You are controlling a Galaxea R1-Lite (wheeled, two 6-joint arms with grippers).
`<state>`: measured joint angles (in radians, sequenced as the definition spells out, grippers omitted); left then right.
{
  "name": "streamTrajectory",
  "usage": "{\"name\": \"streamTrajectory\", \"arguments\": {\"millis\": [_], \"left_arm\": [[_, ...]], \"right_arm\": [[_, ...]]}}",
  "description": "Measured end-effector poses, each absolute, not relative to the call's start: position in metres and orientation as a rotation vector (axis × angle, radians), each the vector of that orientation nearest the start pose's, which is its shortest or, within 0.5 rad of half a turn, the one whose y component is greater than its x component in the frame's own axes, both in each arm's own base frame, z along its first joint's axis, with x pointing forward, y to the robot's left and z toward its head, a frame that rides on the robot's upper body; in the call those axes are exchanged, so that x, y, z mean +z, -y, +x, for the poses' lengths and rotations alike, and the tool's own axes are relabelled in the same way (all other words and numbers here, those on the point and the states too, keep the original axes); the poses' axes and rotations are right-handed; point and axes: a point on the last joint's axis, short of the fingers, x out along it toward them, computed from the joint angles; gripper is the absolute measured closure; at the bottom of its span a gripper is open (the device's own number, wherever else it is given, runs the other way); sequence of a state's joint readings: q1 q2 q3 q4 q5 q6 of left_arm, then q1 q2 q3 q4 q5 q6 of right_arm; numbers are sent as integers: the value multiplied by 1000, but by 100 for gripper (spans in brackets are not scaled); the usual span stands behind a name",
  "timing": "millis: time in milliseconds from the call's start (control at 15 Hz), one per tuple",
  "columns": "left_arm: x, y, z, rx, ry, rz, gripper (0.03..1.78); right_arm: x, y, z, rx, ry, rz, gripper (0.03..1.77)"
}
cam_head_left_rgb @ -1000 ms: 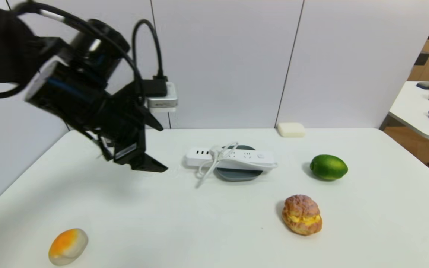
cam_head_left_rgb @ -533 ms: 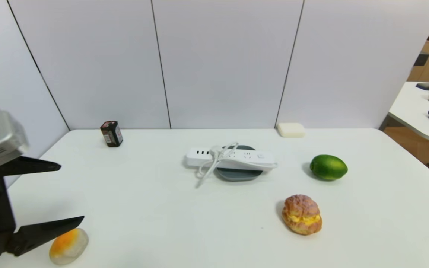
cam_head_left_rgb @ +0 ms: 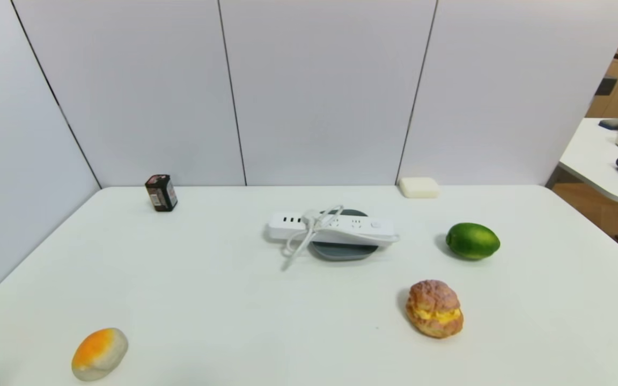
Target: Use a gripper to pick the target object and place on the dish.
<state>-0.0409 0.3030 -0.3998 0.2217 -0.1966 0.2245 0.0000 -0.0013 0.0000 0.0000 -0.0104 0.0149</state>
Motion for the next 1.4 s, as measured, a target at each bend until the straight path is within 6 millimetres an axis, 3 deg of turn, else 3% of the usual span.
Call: {"name": "streamTrajectory", "arguments": {"millis": [133,333,467,667,1400], "left_arm": [[141,4,-32,-222,-55,177,12],[102,4,-30,-200,-12,134,12],[94,3,-27,-140,64,105,12],[79,1,-23,-44,24,93,12],[75,-1,-23,24,5,-84,12]], "right_arm": [[75,0,-23,-10,1,14,9],[75,0,-23,-11,1,14,9],[75,0,-23,-11,1,14,9],[75,0,-23,-11,1,14,9],[75,0,-23,-11,1,15,9]]}}
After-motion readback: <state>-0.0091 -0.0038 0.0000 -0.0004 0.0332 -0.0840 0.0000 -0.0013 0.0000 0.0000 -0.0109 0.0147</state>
